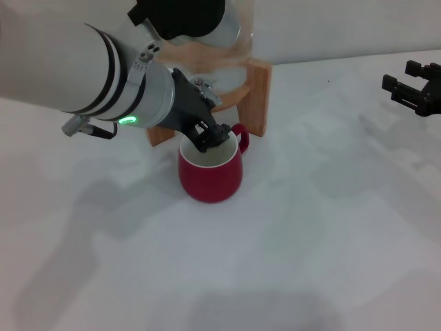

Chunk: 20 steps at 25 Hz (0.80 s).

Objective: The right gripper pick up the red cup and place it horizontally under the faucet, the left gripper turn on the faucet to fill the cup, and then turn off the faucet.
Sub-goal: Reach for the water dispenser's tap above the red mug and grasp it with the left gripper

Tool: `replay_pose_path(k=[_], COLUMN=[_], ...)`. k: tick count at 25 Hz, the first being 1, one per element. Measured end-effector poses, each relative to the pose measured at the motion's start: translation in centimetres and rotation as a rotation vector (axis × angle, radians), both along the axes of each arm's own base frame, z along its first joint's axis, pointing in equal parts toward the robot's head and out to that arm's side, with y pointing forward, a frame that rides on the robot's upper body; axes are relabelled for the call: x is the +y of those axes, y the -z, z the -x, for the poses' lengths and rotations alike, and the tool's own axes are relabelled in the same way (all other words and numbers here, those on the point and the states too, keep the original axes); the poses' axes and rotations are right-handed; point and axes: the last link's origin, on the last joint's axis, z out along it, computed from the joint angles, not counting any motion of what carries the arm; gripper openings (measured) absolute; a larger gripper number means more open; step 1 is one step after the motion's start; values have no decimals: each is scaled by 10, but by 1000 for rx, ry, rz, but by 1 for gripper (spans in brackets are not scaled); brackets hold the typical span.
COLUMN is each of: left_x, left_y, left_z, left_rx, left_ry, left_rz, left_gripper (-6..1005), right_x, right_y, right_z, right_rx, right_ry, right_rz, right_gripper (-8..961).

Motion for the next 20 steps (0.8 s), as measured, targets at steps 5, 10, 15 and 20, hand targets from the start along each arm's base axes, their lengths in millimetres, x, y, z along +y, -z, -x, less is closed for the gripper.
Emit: replay_pose_path(k=[5,10,15,20], left_x=[0,1,2,3], left_y=[0,0,1,4], left_z=[0,0,-2,-1], left_rx=[-1,7,6,12], left_ry=[0,10,17,17], left_rz=[-2,-6,-7,-4], left_gripper=[398,398,397,397], right_x=[0,0,1,1], right_y=[0,0,0,0], right_z=[0,0,1,1], right_rx=[0,0,0,0], right_ry=[0,0,-2,-2], right_rz=[0,0,0,0], right_gripper=[591,591,591,591])
